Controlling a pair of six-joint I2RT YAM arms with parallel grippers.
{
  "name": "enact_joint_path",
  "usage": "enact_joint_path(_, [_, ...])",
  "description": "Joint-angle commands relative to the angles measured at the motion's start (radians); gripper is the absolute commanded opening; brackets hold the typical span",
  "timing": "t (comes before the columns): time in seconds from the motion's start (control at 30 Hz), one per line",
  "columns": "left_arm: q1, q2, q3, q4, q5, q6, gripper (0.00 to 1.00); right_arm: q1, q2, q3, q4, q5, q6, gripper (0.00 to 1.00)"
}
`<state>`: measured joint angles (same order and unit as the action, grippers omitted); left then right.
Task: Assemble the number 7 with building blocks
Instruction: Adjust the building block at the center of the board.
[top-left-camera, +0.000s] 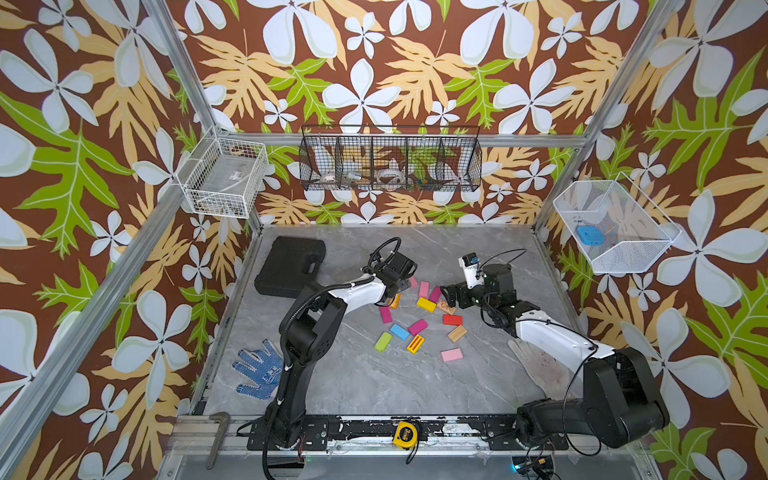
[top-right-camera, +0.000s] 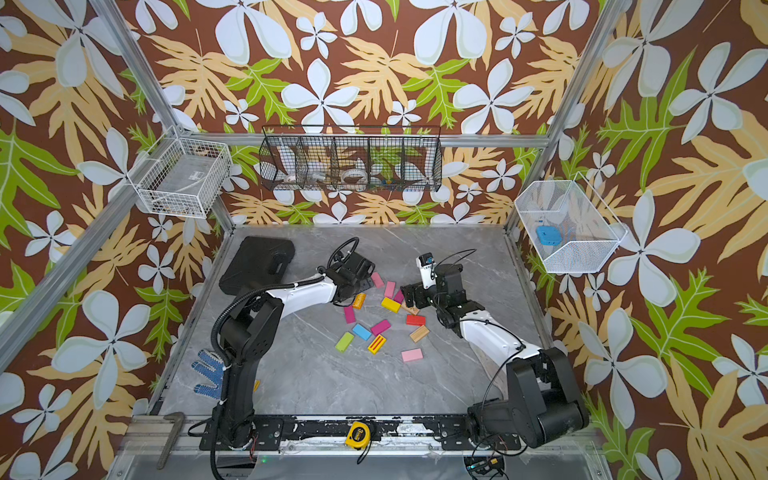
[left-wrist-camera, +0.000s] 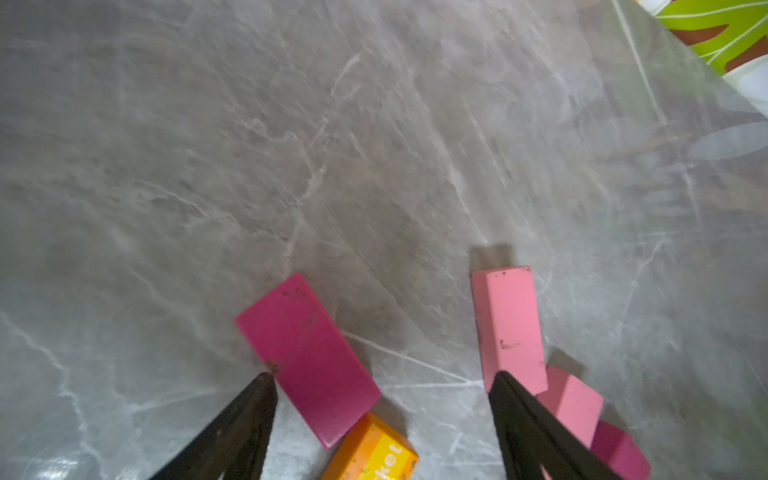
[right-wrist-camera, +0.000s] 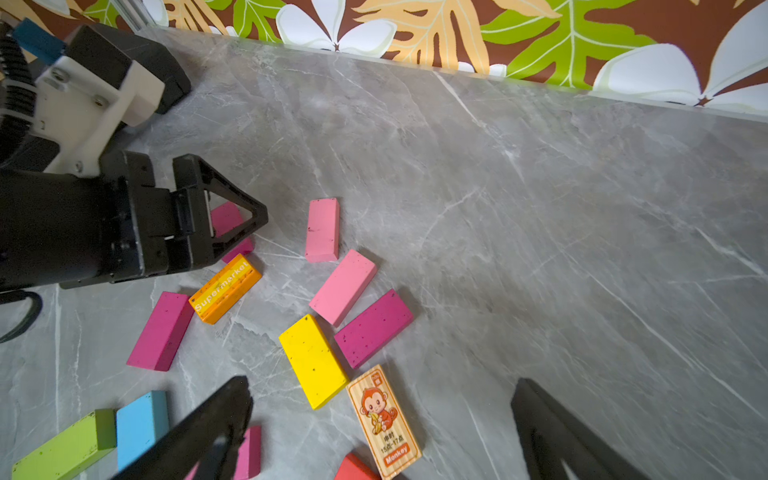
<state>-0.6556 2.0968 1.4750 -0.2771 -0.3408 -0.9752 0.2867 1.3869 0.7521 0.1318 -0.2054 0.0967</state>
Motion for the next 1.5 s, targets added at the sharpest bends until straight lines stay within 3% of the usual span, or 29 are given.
enact_joint_path(0.0, [0.002, 0.011, 0.014, -0.049, -0.044, -0.038, 0.83, 0.000, 0.010, 0.004, 0.005, -0.018, -0.005, 0.97])
enact_joint_path(0.6, [0.016, 0.106, 0.107, -0.130, -0.106, -0.002, 0.67, -0.001, -0.006, -0.004, 0.008, -0.032, -0.012, 0.97])
enact_joint_path(1.0, [0.052, 0.080, 0.051, -0.111, -0.096, 0.063, 0.61, -0.001, -0.004, 0.004, -0.001, -0.042, -0.005, 0.97])
enact_joint_path(1.47, [0.068, 0.109, 0.094, -0.094, 0.031, 0.373, 0.56, -0.001, 0.030, 0.034, -0.019, -0.066, -0.002, 0.97])
